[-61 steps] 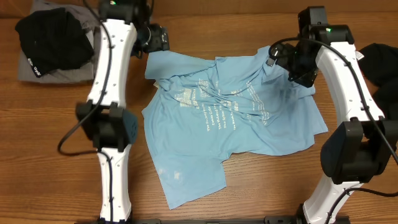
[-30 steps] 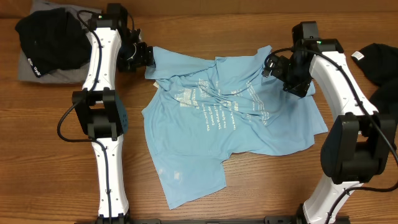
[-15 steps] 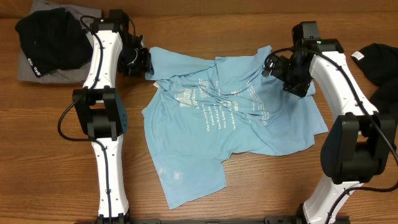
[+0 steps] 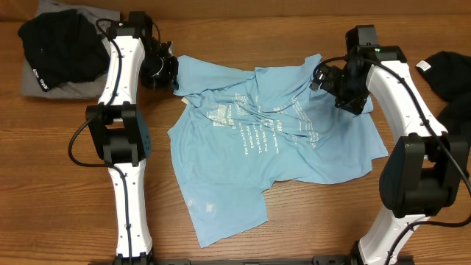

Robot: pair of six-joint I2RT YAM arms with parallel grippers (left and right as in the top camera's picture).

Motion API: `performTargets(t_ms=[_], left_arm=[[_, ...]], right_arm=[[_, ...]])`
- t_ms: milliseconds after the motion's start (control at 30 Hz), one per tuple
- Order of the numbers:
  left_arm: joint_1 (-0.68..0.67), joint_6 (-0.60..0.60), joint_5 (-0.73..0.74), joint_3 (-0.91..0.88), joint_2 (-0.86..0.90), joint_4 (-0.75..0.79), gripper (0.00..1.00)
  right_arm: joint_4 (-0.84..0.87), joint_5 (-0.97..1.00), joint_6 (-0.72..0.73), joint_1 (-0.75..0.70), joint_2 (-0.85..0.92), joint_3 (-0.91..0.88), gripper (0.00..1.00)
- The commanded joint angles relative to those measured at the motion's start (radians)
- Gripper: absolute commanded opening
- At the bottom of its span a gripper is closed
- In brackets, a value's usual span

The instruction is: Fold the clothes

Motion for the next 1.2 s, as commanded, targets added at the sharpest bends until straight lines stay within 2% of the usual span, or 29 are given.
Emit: performTargets(t_ms=[0,100,200,367,500,633,700,800,933,1033,1167], left_arm=[[-0.009,0.003,0.067,0.043,-0.005,-0.01,0.04],[-0.01,-0.003,0.146,0.103,-0.015,0.002,0.04],[-0.01,-0.073,0.168,0.197,-0.021,0.044,0.04],[-0.01,-0.209,0.148,0.25,-0.021,0.249,0.04],[-0.019,-0.375,-0.003,0.203,-0.017,0.464,0.04],[-0.035,-0.51,-0.226,0.124,-0.011,0.68,0.05],[-0.04,-0.512,-0.269,0.094,-0.011,0.743,0.3],[-0.042,-0.496,-0.228,0.093,-0.014,0.756,0.8],[-0.042,-0.444,-0.132,0.137,-0.03,0.736,0.95],[-0.042,-0.437,-0.049,0.187,-0.058,0.645,1.0],[-0.048,-0.369,0.132,0.208,-0.117,0.444,1.0]], right_arm=[[0.016,-0.002,0.0,0.005,-0.039,-0.006,1.0],[0.034,-0.003,0.0,0.005,-0.039,-0.006,1.0],[0.056,-0.003,0.0,0.005,-0.039,-0.006,1.0],[0.08,-0.003,0.0,0.005,-0.039,-0.006,1.0],[0.082,-0.003,0.0,0.005,-0.039,-0.006,1.0],[0.082,-0.003,0.001,0.005,-0.039,-0.015,1.0],[0.083,-0.003,0.004,0.005,-0.039,-0.026,1.0],[0.093,-0.003,0.005,0.005,-0.039,-0.061,1.0],[0.133,-0.003,0.005,0.005,-0.039,-0.127,1.0],[0.171,-0.003,0.005,0.005,-0.039,-0.175,1.0],[0.208,-0.01,0.004,0.005,-0.039,-0.197,1.0]])
